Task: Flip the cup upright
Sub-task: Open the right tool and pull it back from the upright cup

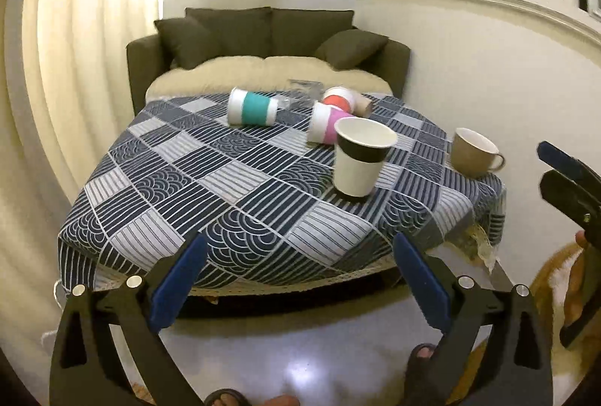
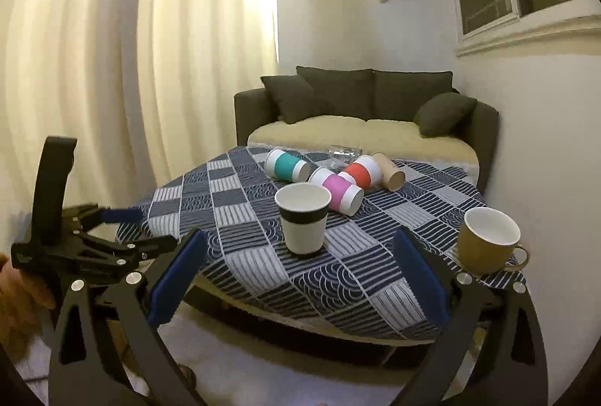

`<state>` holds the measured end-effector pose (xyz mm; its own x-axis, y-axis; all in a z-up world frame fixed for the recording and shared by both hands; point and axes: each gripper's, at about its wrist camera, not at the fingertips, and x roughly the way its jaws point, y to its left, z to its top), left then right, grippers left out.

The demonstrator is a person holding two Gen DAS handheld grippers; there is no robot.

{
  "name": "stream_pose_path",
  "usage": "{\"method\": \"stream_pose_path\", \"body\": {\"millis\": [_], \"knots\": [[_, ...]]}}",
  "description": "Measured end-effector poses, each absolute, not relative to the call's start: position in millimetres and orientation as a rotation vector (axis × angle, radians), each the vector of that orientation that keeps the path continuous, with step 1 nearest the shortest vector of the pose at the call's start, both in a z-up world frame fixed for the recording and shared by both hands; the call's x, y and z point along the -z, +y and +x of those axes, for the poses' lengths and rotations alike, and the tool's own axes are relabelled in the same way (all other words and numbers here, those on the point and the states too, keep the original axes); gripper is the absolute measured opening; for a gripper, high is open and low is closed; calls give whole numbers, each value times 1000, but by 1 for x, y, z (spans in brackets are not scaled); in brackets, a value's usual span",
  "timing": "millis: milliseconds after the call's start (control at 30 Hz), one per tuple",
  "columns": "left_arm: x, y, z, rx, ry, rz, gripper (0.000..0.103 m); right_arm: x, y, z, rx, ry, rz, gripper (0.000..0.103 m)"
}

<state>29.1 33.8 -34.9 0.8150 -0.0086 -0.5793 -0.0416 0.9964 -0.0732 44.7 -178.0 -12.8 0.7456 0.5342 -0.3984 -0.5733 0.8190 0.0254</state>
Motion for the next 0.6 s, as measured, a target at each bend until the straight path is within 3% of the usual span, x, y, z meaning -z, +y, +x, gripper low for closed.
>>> {"method": "stream_pose_path", "body": {"millis": [600], "knots": [[23, 24, -7, 38, 591, -85, 96, 17, -189, 25, -703, 398, -128, 98]]}}
